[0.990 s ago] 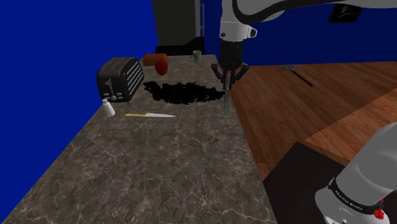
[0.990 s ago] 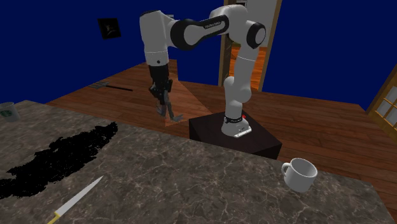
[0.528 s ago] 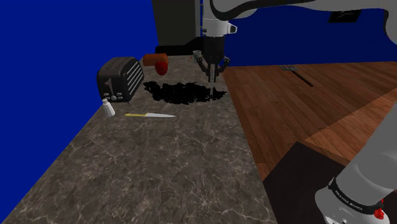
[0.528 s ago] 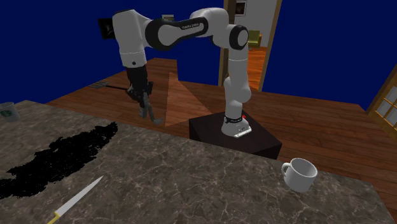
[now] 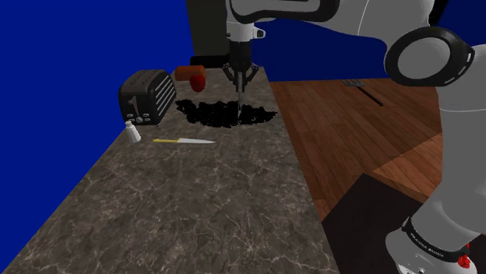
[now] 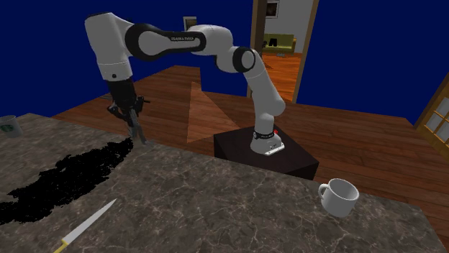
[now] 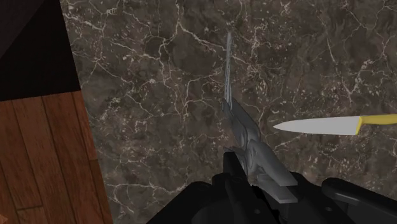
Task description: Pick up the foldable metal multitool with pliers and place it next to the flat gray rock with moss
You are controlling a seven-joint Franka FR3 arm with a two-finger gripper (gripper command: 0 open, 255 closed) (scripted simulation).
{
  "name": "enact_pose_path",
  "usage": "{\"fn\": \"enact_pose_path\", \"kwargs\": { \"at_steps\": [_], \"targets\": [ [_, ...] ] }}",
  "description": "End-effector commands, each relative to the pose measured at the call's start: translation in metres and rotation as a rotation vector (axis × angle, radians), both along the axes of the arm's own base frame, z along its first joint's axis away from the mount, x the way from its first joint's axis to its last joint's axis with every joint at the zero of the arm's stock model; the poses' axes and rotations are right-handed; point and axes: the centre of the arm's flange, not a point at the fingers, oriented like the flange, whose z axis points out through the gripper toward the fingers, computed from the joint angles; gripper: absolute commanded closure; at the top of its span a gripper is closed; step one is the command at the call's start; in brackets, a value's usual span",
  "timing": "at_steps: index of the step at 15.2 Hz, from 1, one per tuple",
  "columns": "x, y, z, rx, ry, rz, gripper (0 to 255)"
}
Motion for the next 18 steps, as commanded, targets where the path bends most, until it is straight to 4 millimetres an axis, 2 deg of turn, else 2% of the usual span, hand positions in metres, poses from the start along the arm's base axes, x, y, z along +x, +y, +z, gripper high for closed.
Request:
{"fn": "enact_pose_path", "kwargs": {
  "at_steps": [1, 18],
  "targets": [
    [0.007, -0.001, -0.006, 0.0, 0.0, -0.002, 255],
    [0.007, -0.001, -0.096, 0.0, 0.0, -0.002, 255]
  ]
}}
